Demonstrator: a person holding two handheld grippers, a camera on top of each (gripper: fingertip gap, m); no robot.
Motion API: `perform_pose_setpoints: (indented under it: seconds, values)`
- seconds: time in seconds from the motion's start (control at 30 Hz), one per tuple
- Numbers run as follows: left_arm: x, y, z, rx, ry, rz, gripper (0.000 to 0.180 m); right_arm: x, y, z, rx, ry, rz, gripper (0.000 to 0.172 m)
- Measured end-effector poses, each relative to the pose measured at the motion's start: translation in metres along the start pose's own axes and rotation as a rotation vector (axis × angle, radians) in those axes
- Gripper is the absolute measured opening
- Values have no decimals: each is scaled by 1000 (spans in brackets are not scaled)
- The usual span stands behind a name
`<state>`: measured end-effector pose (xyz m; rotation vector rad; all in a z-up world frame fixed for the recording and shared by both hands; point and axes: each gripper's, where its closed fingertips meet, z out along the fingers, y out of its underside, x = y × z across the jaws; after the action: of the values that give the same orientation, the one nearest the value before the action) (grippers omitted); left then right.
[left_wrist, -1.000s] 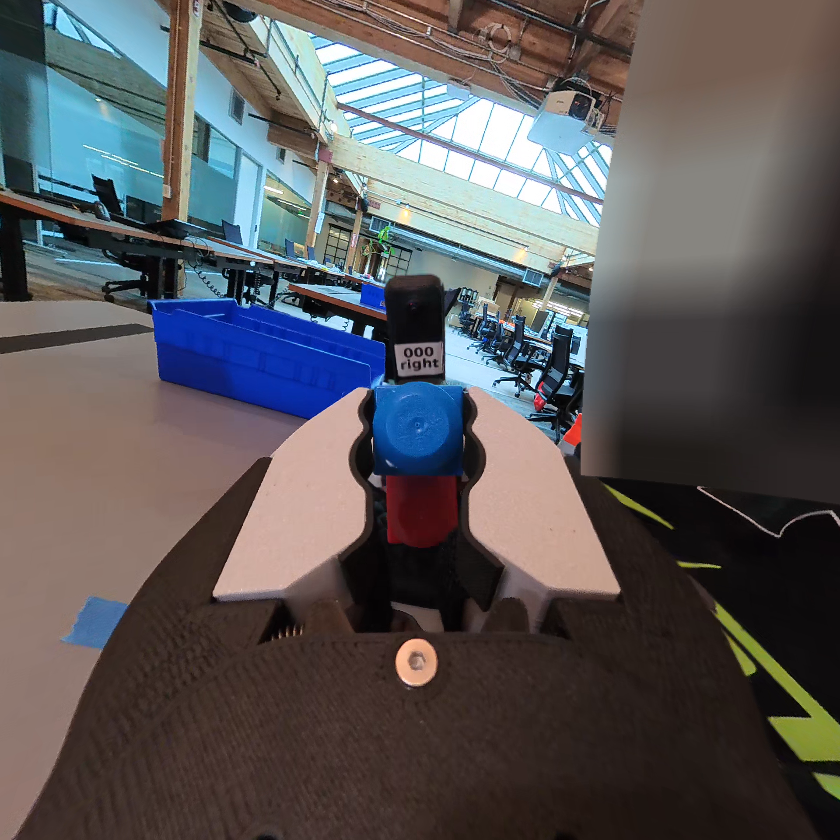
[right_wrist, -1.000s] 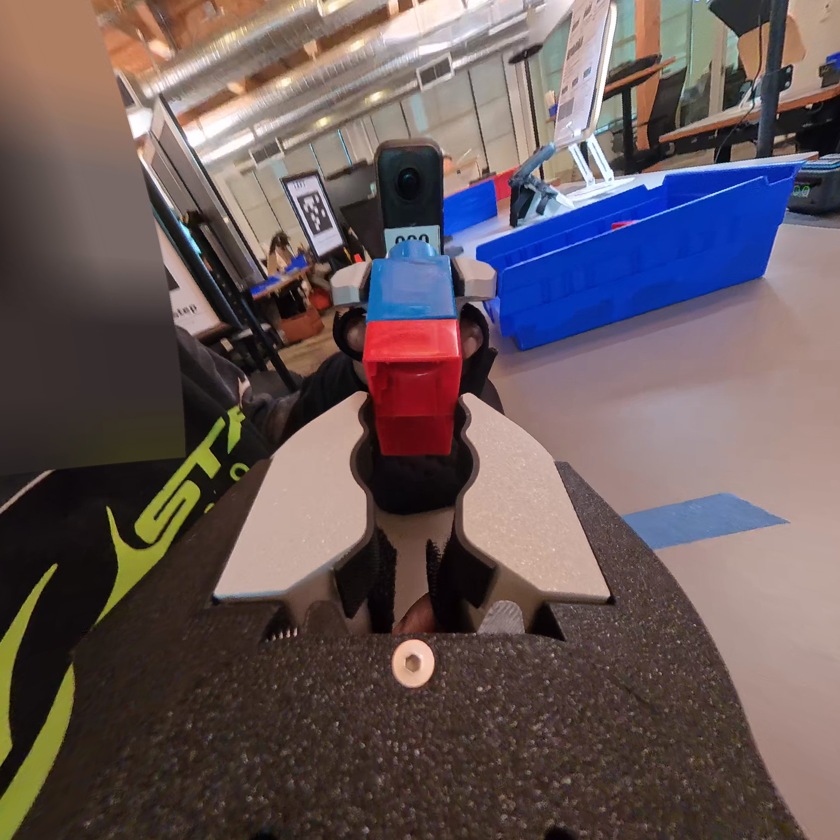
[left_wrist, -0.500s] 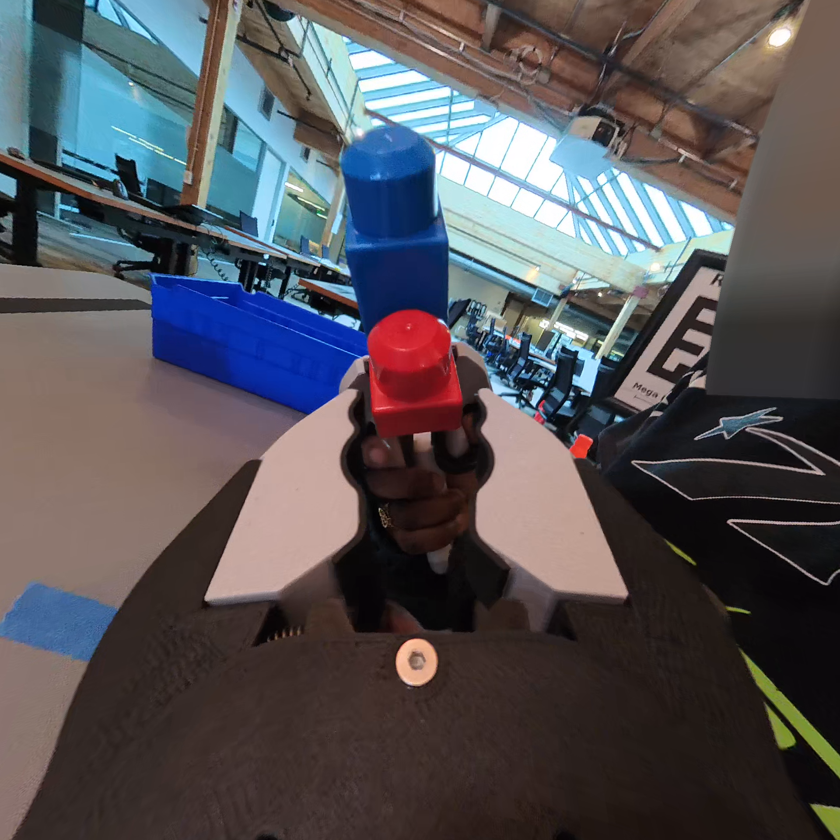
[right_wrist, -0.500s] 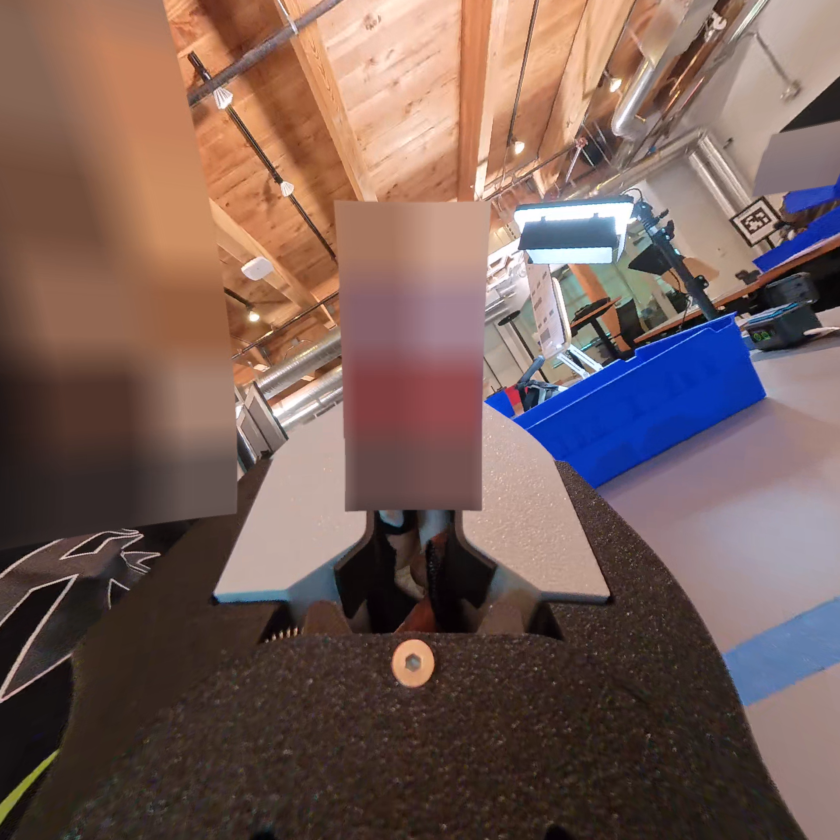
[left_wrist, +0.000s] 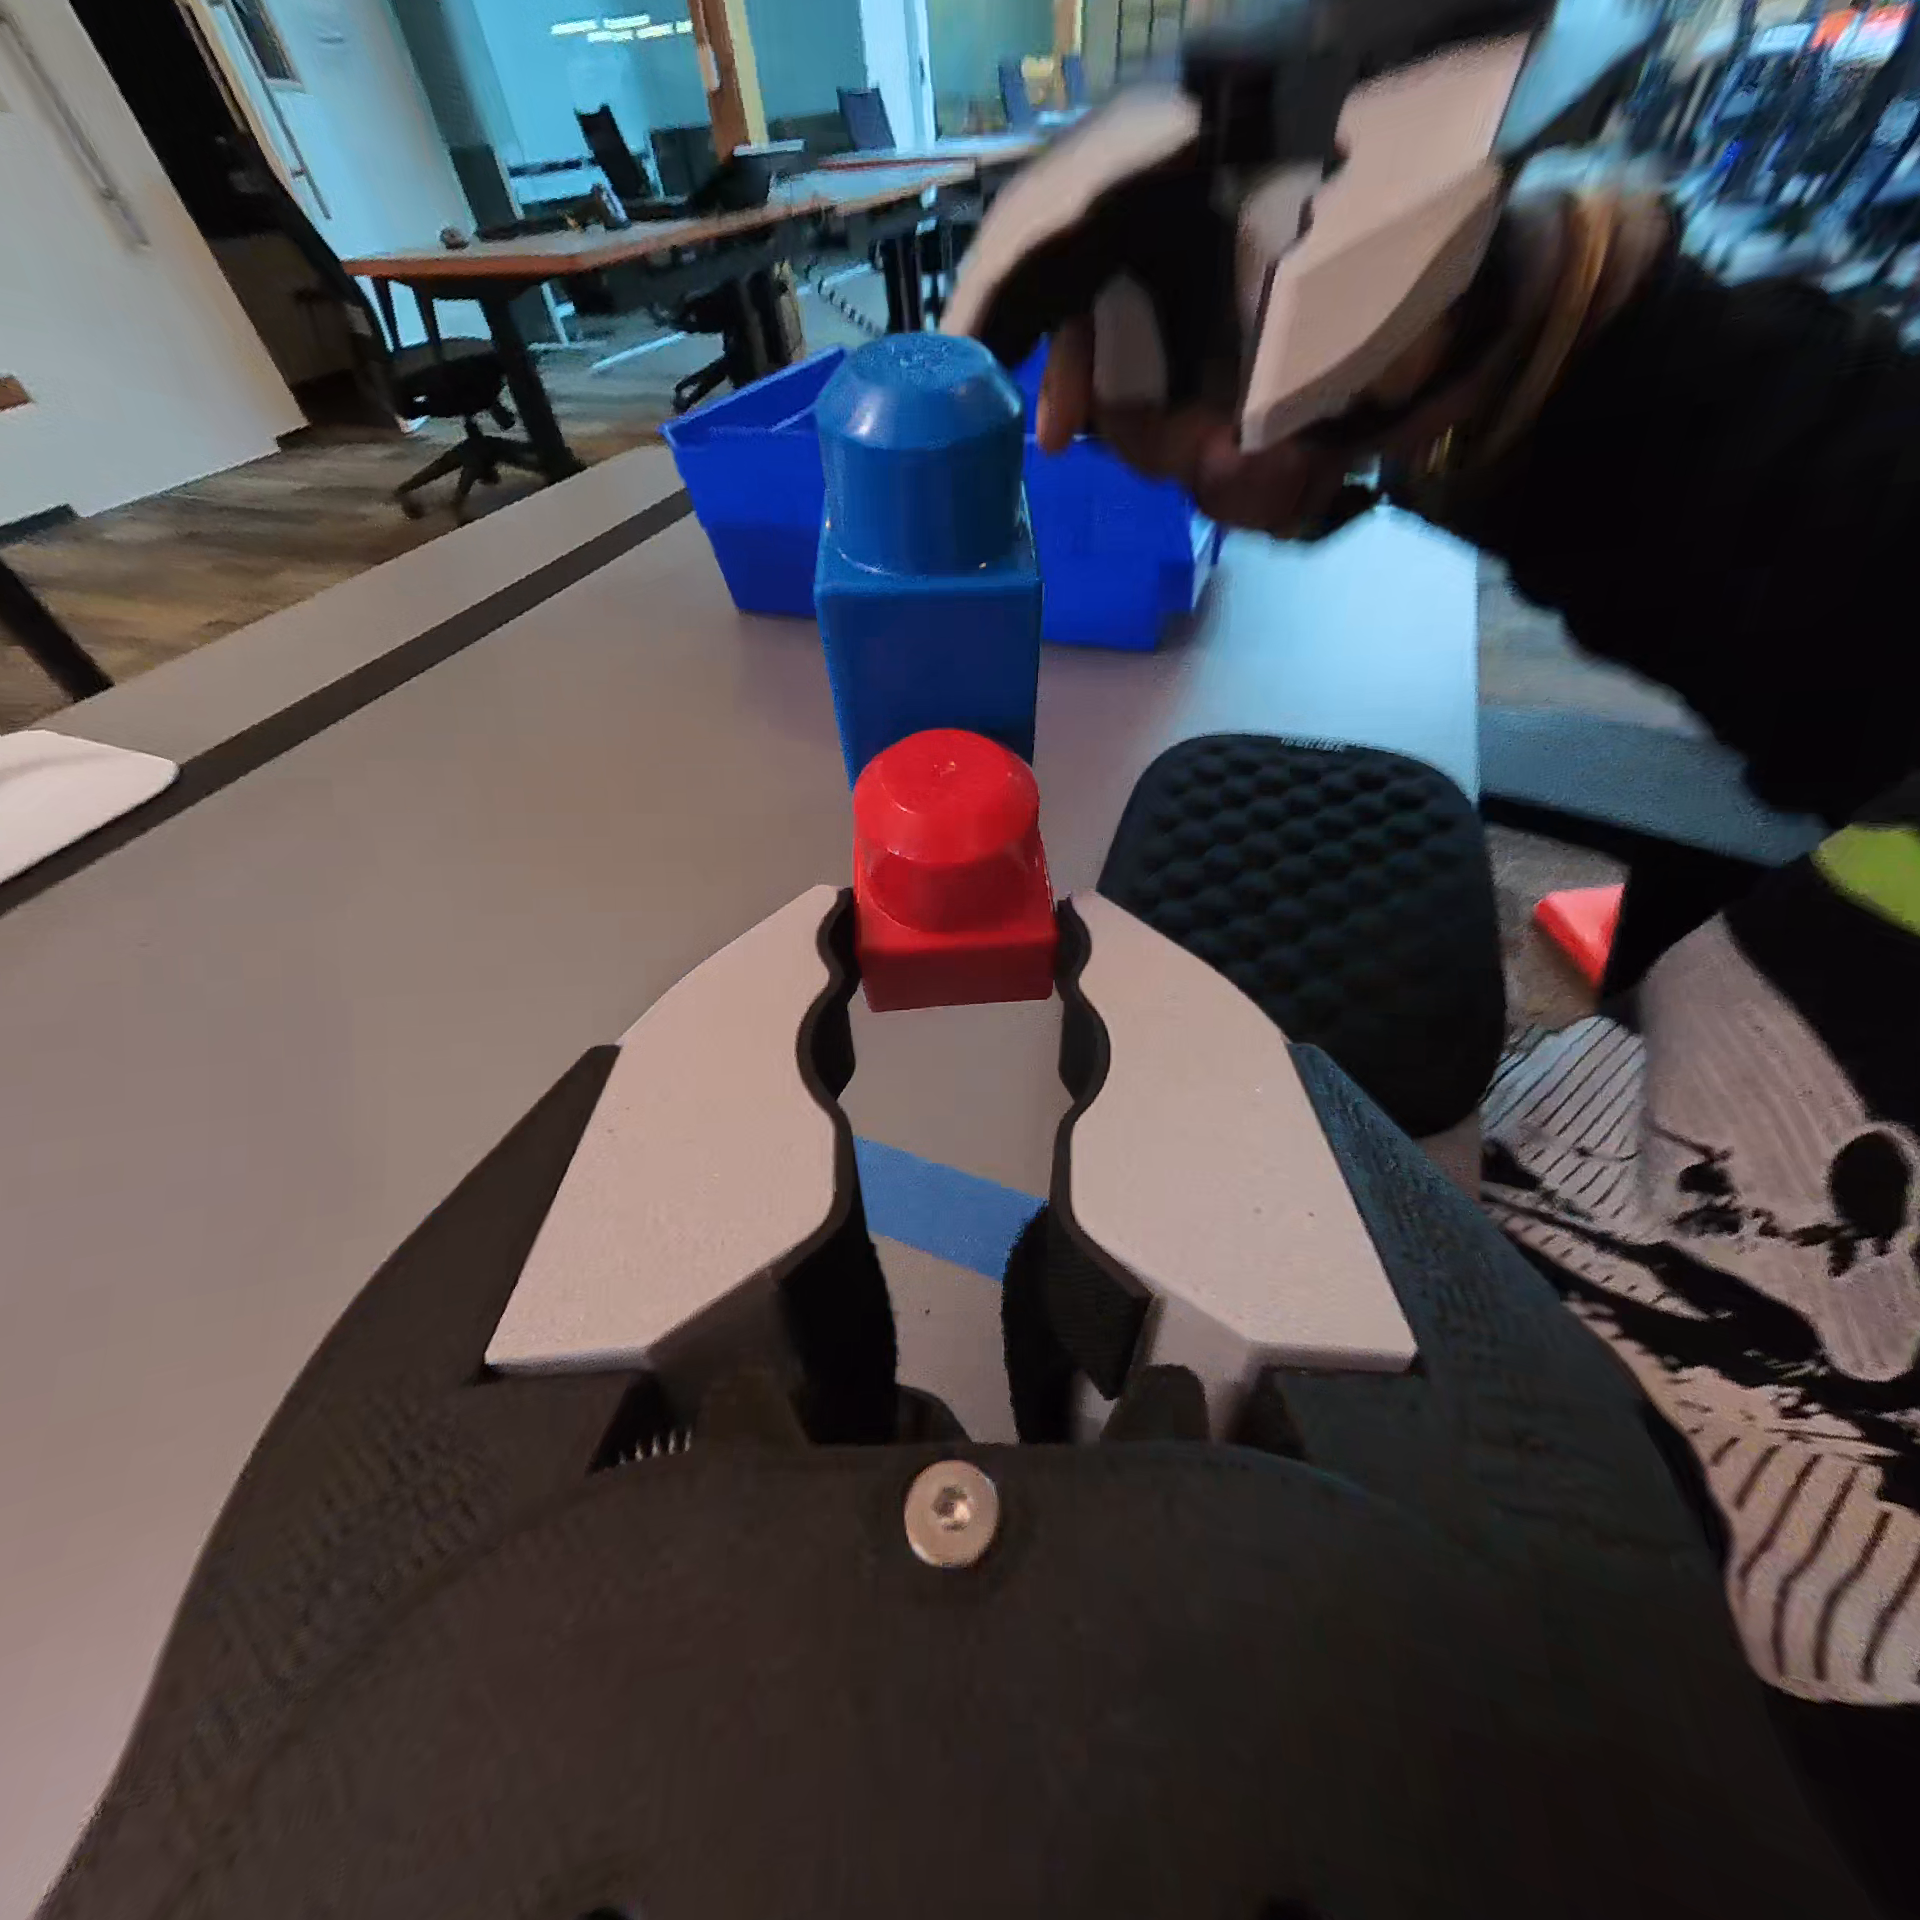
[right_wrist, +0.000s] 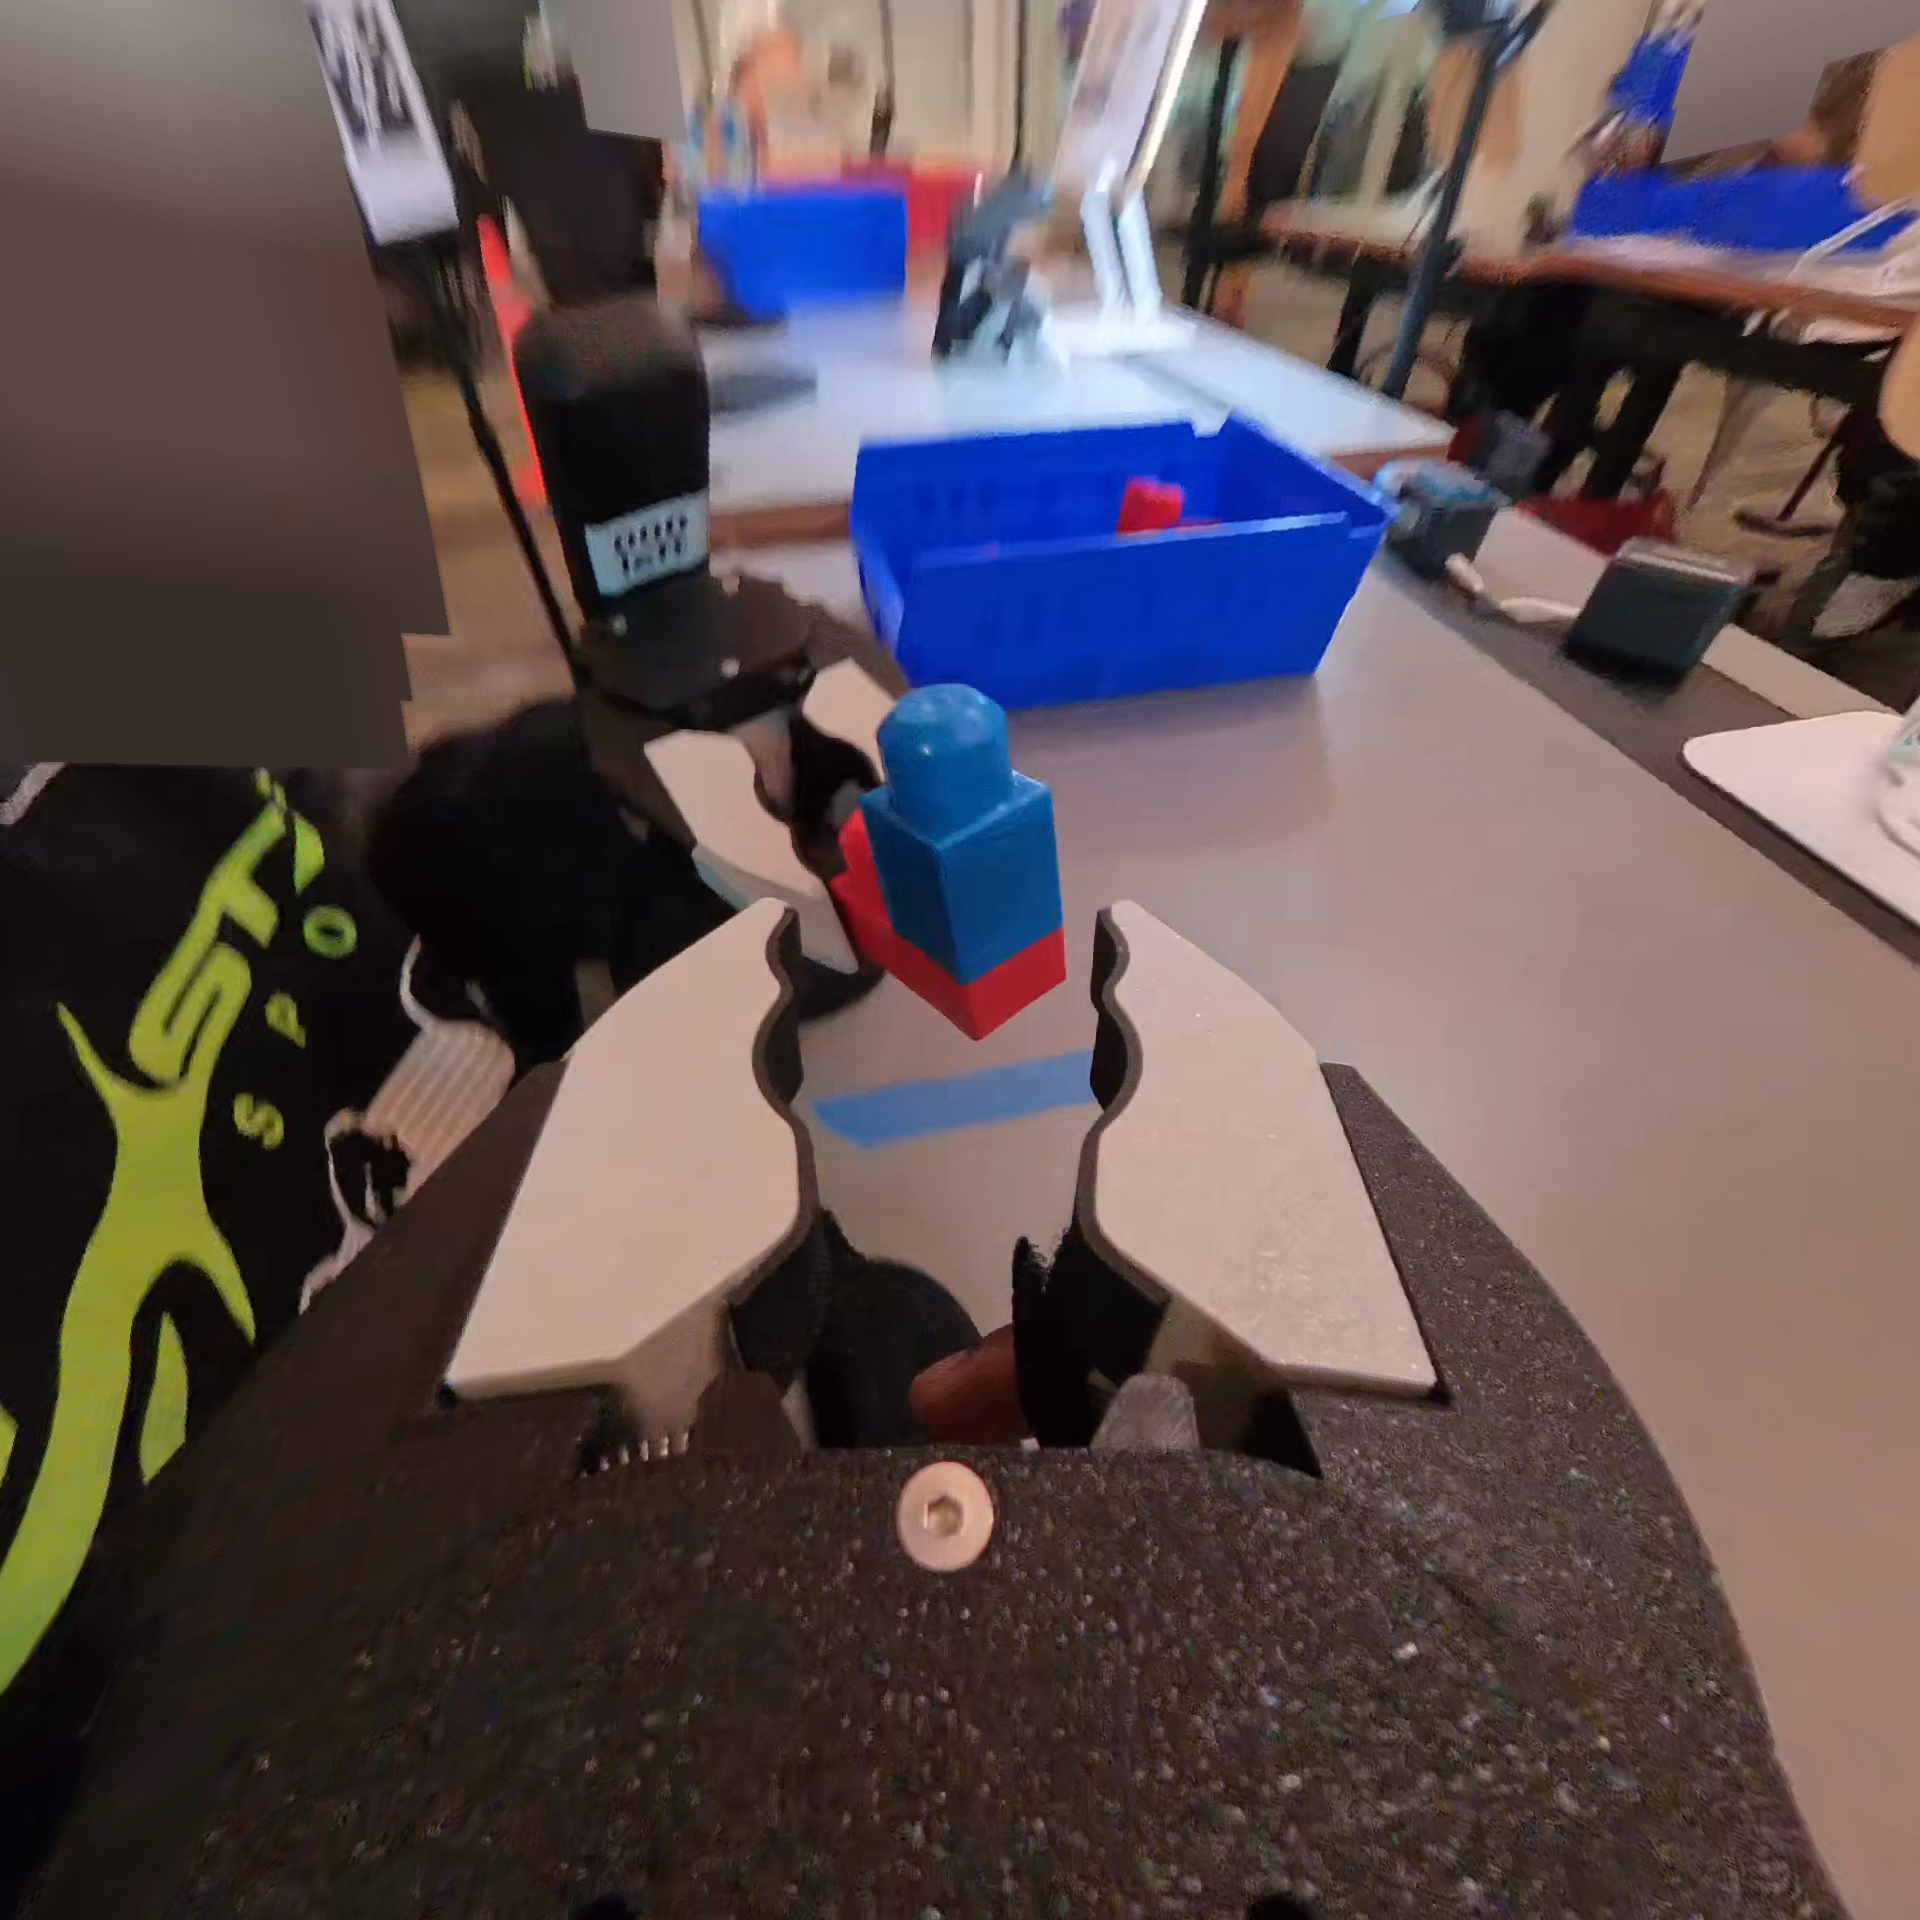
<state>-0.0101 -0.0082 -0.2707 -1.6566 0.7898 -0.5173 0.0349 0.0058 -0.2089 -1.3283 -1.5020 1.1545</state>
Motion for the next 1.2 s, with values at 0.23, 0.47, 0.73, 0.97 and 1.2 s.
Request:
perform_pose_setpoints:
  seconds: [0.23,0.47,0.73,0.97,1.2]
  values:
    - [4,16,7,-147,-48,149,37,-9,16,13,-465,-118,-417,52]
    - [16,22,12,-199,-35,271,37,-15,38,24,-658,-181,-598,33]
    - [32,-7,12,93,58,200,60,2,39,-37,-697,-37,-628,32]
    - [24,-30,-9,361,161,-20,60,97,17,-194,-907,278,-546,32]
    - [9,-34,-22,456,162,-135,60,176,78,-261,-989,262,-365,32]
